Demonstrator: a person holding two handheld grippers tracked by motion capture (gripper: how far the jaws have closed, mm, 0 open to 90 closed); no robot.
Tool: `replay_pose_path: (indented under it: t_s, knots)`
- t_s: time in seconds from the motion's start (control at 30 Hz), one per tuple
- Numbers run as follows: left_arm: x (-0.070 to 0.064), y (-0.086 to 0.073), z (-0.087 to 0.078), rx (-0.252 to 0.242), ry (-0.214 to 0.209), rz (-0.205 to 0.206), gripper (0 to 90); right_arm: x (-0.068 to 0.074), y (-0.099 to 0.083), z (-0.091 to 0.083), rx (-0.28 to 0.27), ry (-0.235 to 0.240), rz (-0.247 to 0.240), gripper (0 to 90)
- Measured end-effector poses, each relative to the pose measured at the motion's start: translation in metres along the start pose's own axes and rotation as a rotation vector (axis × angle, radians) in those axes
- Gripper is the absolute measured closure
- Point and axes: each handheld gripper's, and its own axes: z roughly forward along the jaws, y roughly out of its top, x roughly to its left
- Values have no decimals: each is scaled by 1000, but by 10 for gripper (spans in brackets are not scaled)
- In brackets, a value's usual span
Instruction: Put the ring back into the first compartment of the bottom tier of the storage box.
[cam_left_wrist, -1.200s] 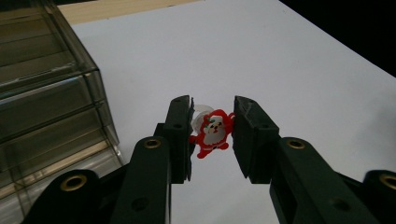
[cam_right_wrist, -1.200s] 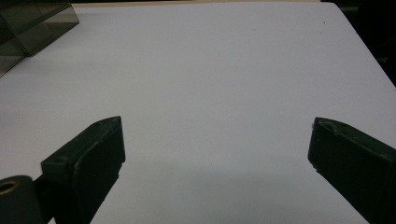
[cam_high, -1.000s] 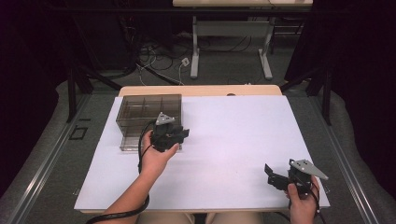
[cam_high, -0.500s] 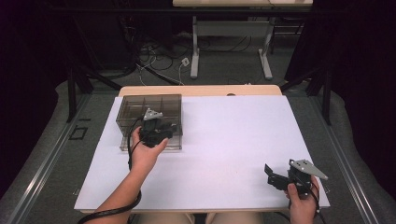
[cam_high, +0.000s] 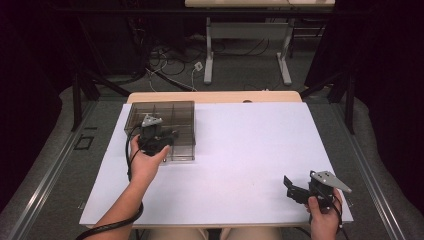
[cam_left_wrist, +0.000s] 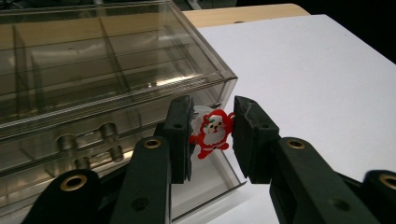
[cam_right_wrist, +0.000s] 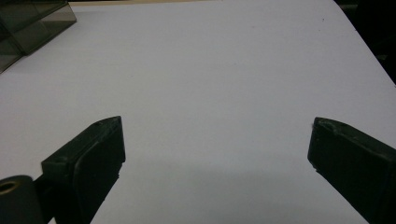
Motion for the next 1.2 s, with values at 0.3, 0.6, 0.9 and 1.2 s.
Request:
replay_pose_path:
  t_s: [0.3,0.6,0.9,1.2]
  knots:
    - [19,-7,-8,4,41,-30,678,1,0,0,-1,-1,3,38]
    - [36,-14,-17,7,72,-56,679,0,0,-1,14,1,-7,38]
    - [46,-19,-21,3,100,-77,679,0,0,-1,14,0,-7,38]
    - [57,-25,-23,13,126,-96,679,0,0,-1,13,0,-8,40]
